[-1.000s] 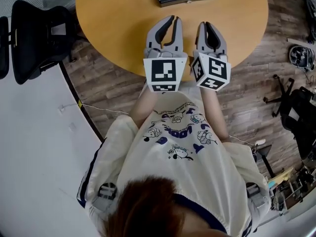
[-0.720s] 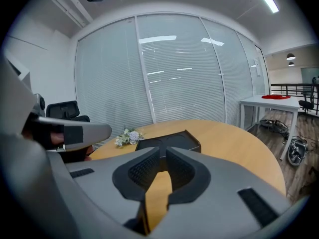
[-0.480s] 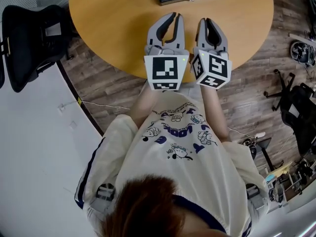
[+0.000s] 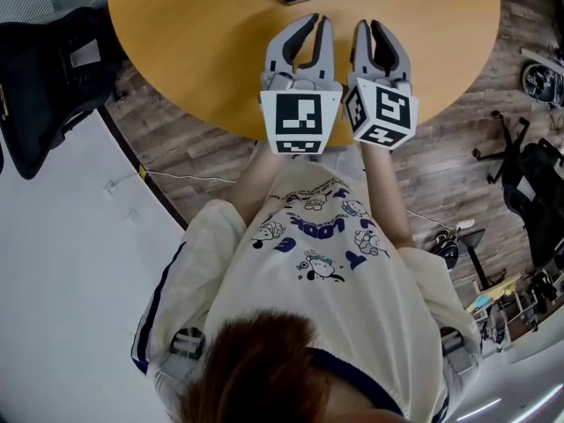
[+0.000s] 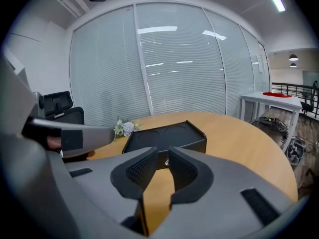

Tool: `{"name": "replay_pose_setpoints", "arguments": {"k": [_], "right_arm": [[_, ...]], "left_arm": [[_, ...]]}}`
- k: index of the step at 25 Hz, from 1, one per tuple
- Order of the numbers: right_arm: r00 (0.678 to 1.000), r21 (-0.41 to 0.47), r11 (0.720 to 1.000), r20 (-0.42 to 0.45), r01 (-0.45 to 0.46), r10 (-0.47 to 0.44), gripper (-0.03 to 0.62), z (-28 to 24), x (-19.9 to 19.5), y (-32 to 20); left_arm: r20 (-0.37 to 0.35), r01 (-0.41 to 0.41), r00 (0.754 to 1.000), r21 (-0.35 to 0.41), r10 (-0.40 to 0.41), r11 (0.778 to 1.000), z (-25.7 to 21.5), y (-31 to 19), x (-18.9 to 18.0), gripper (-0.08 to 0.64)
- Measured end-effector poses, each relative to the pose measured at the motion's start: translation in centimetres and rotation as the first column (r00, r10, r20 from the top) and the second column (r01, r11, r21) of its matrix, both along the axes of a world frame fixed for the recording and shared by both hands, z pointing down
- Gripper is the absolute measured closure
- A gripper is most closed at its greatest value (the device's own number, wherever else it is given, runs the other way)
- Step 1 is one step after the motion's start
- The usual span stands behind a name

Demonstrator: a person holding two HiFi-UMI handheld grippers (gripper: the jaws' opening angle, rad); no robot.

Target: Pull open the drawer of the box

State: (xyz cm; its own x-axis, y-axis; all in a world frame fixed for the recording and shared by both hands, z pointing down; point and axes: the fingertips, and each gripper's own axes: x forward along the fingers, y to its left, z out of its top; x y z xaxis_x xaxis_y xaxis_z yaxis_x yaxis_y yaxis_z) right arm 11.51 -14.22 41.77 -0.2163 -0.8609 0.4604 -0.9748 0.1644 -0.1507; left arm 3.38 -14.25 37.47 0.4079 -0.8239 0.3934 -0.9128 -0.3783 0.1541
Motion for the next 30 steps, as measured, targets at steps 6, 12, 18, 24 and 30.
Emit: {"name": "replay_pose_setpoints", "arguments": {"k": [6,12,18,24,30], "right_arm": [[1.000,-0.030,1.000,0.000,0.006,-0.006,0.486,1.4,0.0,-1.0],[1.000,-0.054,0.999,-0.012,0.009,-0.010,0.479,3.4,-1.4,-2.3],[1.000,-0.071,0.997,-0.003,0.019,-0.019,0.477,4.0,0.3,-2.9],[0.999,-0.085,0.996,-0.002,0.032,-0.033,0.476,5.2,0.2,-4.0],[0.999,-0.096,0.994,-0.004,0.053,-0.053,0.472,6.2,-0.1,-5.0]], "left_arm": [[-0.003,-0.005,1.000,-0.027,0.005,1.000,1.3,-1.0,0.2,0.525],[-0.014,0.009,1.000,-0.061,-0.010,0.998,3.5,-2.3,-1.6,0.525],[-0.002,0.030,1.000,-0.087,-0.031,0.996,4.1,-2.7,-0.2,0.531],[0.008,0.044,0.999,-0.119,-0.044,0.992,5.2,-3.1,-0.4,0.540],[0.013,0.046,0.999,-0.142,-0.045,0.989,6.1,-3.3,-0.4,0.545]]}}
